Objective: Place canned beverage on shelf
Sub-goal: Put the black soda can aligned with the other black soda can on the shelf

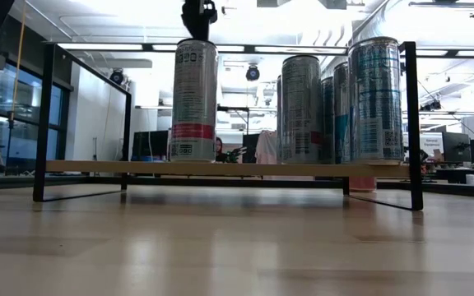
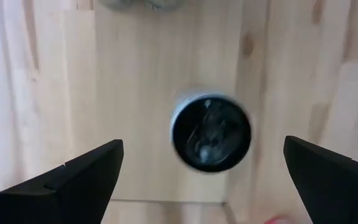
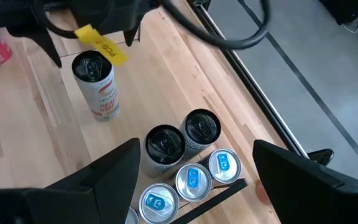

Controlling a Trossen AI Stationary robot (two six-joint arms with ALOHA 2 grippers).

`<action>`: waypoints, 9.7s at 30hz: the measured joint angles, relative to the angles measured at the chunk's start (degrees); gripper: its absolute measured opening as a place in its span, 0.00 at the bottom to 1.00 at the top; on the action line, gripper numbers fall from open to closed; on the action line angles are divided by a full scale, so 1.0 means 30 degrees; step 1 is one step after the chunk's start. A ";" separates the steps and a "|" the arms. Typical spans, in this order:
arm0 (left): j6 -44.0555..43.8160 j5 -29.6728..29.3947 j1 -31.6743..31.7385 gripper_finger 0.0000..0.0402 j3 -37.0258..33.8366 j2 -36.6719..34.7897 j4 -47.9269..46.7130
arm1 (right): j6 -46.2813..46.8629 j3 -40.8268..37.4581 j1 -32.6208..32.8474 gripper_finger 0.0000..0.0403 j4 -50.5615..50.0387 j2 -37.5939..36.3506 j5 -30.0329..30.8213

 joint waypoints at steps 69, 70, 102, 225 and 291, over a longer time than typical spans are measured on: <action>0.9551 -0.0066 -0.0084 0.99 -1.4840 -0.7716 1.5092 | 0.1348 -0.0002 -0.0634 0.74 -0.0090 0.0313 0.0576; 0.9914 0.0304 -0.0009 0.99 -1.4840 -0.7652 1.5125 | 0.1348 0.0003 -0.0634 0.74 -0.0090 0.0313 0.0570; 0.9479 0.0554 0.1011 0.50 -1.4870 -0.7103 1.4943 | 0.1916 -0.0002 -0.0619 0.74 -0.0097 0.0313 0.0423; -0.2129 -0.1830 -0.2805 0.78 -2.3794 -1.0286 2.9543 | 0.1366 -0.0005 -0.0630 0.74 -0.0097 0.0306 0.0699; -0.2568 -0.4713 -0.2457 0.00 -2.1406 -0.4648 3.2782 | 0.2149 -0.0001 -0.0627 0.74 -0.0097 0.0313 0.0576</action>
